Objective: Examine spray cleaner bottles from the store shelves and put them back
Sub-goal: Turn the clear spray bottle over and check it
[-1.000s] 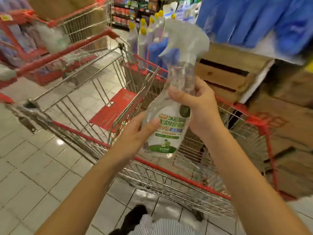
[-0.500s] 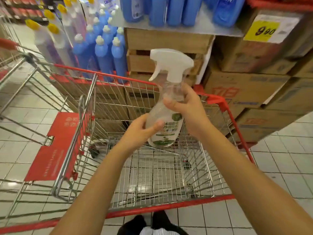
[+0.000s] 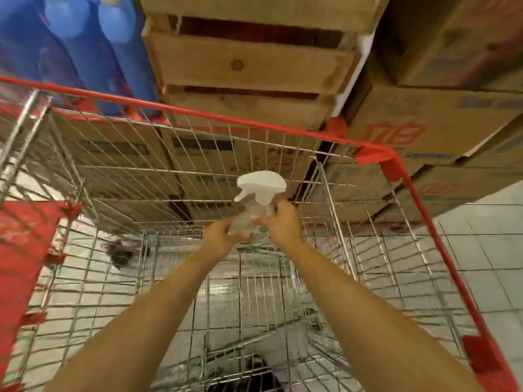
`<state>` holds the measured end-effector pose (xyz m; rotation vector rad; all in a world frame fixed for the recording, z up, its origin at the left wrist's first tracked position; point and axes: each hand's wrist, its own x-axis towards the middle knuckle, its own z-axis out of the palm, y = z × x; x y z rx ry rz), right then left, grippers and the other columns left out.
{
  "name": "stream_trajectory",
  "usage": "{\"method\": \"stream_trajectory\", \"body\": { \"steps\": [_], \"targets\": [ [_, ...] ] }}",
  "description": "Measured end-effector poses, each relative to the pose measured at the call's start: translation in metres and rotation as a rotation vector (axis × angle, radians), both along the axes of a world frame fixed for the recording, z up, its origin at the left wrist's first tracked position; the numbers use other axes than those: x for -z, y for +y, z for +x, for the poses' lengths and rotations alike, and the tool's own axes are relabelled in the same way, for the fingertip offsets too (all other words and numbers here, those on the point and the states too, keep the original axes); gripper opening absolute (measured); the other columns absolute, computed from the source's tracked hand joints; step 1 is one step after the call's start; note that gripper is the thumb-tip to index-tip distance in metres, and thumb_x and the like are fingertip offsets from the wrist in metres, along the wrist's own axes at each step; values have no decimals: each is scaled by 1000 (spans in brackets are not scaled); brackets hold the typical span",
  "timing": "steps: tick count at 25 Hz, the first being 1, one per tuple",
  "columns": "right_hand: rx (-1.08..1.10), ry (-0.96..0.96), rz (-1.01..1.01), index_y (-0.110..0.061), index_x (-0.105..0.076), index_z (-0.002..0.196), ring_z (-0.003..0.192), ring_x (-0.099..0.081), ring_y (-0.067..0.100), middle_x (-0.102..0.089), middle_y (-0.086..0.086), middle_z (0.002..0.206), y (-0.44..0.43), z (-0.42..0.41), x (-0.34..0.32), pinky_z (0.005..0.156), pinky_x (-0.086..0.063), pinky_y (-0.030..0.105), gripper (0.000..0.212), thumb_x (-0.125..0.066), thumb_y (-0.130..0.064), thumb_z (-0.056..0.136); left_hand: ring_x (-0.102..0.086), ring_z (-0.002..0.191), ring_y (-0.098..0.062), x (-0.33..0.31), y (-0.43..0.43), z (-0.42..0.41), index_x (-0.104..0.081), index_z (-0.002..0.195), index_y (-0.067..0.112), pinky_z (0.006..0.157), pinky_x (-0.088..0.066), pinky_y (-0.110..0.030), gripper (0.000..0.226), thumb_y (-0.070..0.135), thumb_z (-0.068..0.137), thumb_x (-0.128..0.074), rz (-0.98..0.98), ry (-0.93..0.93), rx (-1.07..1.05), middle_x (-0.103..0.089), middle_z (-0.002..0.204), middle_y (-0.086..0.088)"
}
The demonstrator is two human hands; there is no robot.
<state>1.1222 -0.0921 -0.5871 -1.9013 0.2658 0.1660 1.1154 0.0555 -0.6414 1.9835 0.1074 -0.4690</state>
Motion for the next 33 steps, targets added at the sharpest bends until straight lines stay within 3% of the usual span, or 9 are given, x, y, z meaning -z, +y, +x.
{"method": "stream_trajectory", "body": {
  "steps": [2, 5, 7, 11, 15, 17, 22, 27, 33],
  "targets": [
    [-6, 45, -26, -1, -60, 107, 78, -57, 12, -62, 6, 93, 7, 14, 46, 55, -41, 2, 39, -77, 4, 73, -60, 76, 5, 41, 6, 11, -66, 112, 25, 63, -44, -13, 33, 32, 81, -74, 34, 17, 23, -67, 95, 9],
    [-17, 102, -110, -5, -64, 96, 75, -64, 16, -62, -2, 82, 12, 34, 102, 60, -46, 11, 30, -80, 0, 72, -59, 85, -14, 96, 9, 23, -68, 115, 21, 66, -39, -9, 46, 41, 74, -76, 94, -5, -27, -64, 97, 6],
    [10, 120, -154, -2, -68, 95, 82, -68, 28, -63, 0, 81, 15, 42, 131, 62, -53, 22, 26, -80, -3, 72, -60, 83, -22, 123, 6, 29, -70, 108, 13, 60, -36, -3, 35, 25, 76, -78, 114, -23, -116, -66, 90, 0],
    [24, 131, -221, 2, -70, 100, 86, -69, 30, -73, 15, 94, 16, 57, 174, 76, -57, 43, 32, -83, -4, 71, -64, 98, -37, 163, -3, 51, -67, 112, 1, 83, -52, -38, 29, 9, 85, -70, 150, 12, -144, -70, 104, -21],
    [60, 122, -107, 11, -67, 102, 65, -65, -1, -71, 21, 98, 7, 60, 195, 58, -51, 11, 39, -82, 7, 66, -63, 103, -30, 187, -4, 66, -63, 123, 10, 84, -46, -31, 41, 18, 84, -71, 183, 2, -71, -69, 112, -13],
    [70, 117, -100, 12, -66, 102, 64, -60, 2, -71, 15, 89, 4, 63, 204, 51, -41, 1, 40, -82, 8, 65, -61, 106, -29, 195, -6, 69, -62, 124, 11, 86, -47, -33, 43, 17, 83, -72, 155, 16, -58, -68, 114, -12],
    [-32, 92, -226, 1, -60, 118, 105, -61, 25, -67, 14, 113, 12, 64, 210, 92, -50, 33, 57, -85, -5, 67, -64, 98, -32, 206, -10, 68, -66, 111, 5, 83, -48, -34, 31, 15, 82, -73, 166, -16, -100, -71, 103, -14],
    [-55, 80, -309, -7, -60, 122, 108, -62, 24, -67, 8, 118, 12, 58, 220, 81, -41, 22, 53, -82, -14, 74, -64, 97, -34, 208, -2, 73, -66, 107, 8, 88, -50, -44, 29, 14, 80, -75, 154, 14, -81, -71, 102, -16],
    [-43, 123, -334, -13, -51, 131, 115, -58, 27, -63, 11, 122, 13, 56, 219, 92, -50, 36, 65, -82, -19, 74, -63, 96, -32, 201, -4, 66, -63, 116, 8, 86, -50, -39, 34, 11, 83, -71, 203, -34, -98, -69, 107, -13]
  ]
}}
